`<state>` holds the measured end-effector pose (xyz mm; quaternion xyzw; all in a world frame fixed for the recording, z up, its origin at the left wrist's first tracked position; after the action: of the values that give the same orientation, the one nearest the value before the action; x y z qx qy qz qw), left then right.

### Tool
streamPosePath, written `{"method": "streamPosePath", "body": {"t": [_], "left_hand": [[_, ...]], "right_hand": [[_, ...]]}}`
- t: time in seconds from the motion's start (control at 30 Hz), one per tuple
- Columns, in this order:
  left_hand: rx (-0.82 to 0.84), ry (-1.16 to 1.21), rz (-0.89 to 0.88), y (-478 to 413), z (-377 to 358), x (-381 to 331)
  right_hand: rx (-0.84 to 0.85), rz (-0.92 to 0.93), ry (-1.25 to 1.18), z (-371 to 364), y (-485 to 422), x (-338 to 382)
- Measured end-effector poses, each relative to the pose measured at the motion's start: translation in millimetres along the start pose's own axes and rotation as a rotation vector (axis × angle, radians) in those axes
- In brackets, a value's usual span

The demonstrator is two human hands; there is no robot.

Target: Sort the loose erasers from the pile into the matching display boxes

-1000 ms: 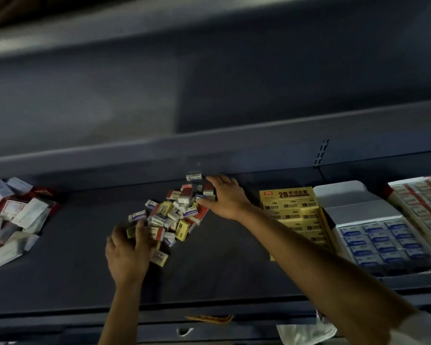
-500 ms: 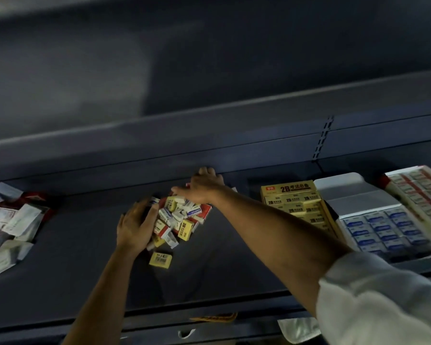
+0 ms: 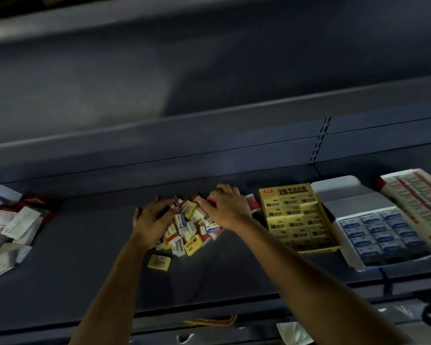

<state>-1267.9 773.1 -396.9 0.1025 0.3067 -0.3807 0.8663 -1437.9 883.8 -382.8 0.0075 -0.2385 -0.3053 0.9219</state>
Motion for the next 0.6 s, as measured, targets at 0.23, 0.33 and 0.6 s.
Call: {"method": "streamPosePath", "body": {"t": [0.23,0.33,0.6], "left_hand": [[0.029,0.096,-0.101,-1,-18,-28],[0.014,0.144,-0.123,2,-21,-36],[-0.138,0.196,-0.06,21,-16,-55]], "right_hand": [[-0.078,-0.12,-0.056,3,32,-20],[-0.089,-0.128,-0.085,5,45,-21],[-0.201,-0.073,-0.134,11,73,-32]]}}
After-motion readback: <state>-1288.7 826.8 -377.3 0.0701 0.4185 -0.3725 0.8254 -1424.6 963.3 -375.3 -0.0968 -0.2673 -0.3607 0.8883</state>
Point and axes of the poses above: each hand's wrist, its own y-axis away from the middle knuckle, its own z-axis out of the back of the hand, x = y × z, the point moved 6 cm from there along -y, towards the middle knuckle, and after that the axes turned 12 degrees about -z, right-handed, at the moved point
